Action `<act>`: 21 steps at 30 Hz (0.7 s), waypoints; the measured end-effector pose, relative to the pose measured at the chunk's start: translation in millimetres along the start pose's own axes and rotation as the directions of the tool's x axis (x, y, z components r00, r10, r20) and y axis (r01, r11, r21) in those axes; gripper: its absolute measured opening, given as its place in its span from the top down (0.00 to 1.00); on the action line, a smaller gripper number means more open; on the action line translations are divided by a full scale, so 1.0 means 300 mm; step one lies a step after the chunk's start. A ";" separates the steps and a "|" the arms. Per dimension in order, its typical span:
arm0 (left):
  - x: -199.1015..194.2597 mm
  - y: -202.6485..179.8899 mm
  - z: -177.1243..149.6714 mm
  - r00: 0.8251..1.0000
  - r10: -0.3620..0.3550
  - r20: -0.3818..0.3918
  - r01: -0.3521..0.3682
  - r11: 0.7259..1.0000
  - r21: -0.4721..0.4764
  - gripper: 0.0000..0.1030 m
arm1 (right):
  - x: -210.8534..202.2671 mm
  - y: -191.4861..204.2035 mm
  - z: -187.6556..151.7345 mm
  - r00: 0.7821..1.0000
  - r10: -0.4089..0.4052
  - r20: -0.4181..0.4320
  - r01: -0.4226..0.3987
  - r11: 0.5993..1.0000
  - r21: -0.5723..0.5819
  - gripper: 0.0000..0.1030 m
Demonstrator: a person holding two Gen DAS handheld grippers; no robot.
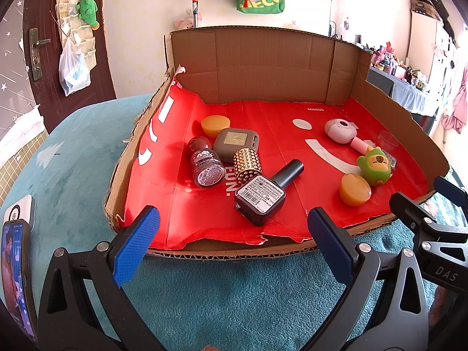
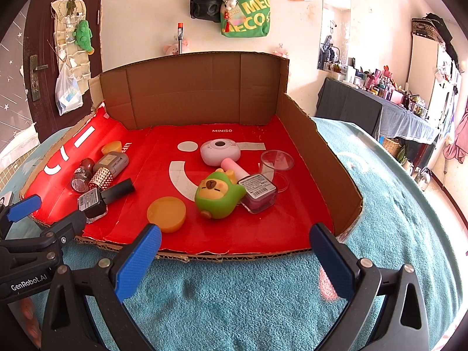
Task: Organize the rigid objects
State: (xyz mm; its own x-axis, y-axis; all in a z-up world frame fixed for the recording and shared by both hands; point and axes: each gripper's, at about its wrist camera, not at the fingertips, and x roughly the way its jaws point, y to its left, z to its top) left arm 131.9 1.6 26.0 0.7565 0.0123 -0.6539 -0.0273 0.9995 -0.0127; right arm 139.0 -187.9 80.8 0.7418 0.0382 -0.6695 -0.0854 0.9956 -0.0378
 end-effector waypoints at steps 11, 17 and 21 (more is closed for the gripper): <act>0.000 0.000 0.000 1.000 0.000 0.000 0.000 1.000 0.000 0.00 | 0.001 0.001 0.000 1.000 0.000 0.000 0.000 1.000 0.000 0.00; 0.008 -0.004 0.000 1.000 -0.001 -0.006 0.001 1.000 0.003 0.00 | 0.003 0.001 -0.001 1.000 -0.004 -0.003 0.004 1.000 -0.001 0.00; 0.012 -0.010 0.003 1.000 0.008 -0.009 -0.008 1.000 0.008 0.00 | 0.003 -0.001 -0.004 1.000 -0.010 -0.006 0.010 1.000 -0.003 0.00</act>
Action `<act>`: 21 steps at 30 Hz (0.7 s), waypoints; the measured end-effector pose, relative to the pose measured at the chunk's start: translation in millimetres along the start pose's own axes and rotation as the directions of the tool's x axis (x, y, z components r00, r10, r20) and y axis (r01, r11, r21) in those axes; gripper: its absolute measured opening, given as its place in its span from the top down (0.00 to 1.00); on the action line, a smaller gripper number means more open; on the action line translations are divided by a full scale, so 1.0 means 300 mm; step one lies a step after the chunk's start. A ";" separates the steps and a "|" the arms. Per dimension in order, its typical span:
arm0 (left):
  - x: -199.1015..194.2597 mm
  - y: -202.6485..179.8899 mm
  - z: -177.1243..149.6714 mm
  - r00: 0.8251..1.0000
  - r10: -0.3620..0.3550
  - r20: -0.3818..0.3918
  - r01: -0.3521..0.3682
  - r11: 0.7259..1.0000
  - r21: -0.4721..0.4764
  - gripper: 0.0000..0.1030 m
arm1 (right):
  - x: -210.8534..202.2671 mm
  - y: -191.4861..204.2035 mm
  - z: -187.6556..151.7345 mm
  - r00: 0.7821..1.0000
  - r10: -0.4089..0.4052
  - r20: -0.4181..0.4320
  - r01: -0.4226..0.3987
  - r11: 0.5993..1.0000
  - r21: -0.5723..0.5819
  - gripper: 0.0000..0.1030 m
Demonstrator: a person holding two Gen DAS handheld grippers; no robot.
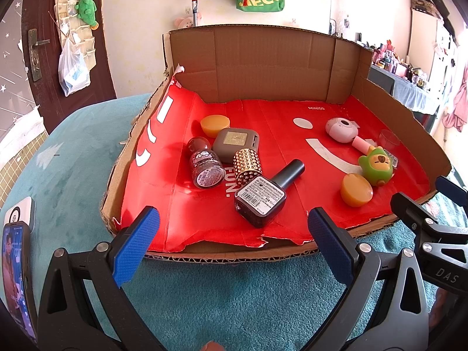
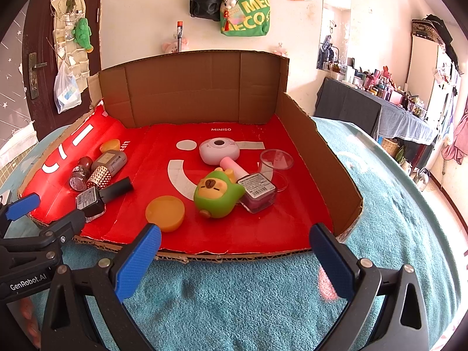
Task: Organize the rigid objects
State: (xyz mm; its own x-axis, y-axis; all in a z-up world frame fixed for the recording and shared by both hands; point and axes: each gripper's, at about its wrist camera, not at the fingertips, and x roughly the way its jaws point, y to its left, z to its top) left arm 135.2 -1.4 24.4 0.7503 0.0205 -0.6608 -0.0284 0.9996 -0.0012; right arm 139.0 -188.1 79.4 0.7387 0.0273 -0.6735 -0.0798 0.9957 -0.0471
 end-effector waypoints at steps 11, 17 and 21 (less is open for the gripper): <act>-0.100 -0.036 -0.033 1.000 0.020 -0.023 -0.018 0.997 0.074 0.00 | -0.106 -0.039 -0.019 0.999 0.049 0.009 -0.049 0.998 0.035 0.00; -0.114 -0.042 -0.104 0.997 -0.006 -0.071 0.011 0.997 0.072 0.00 | -0.124 -0.060 -0.073 0.994 0.082 -0.067 -0.080 0.996 0.037 0.00; -0.092 -0.027 -0.136 0.994 -0.003 -0.113 0.009 0.999 0.053 0.00 | -0.109 -0.062 -0.121 0.990 0.084 -0.114 -0.081 0.996 0.026 0.00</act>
State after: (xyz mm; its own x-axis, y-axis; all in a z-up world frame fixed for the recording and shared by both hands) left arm 87.8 -10.9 11.9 0.6710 0.0157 -0.7413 0.0133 0.9994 0.0332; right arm 92.0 -210.6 75.4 0.6486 0.1004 -0.7545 -0.1218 0.9922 0.0273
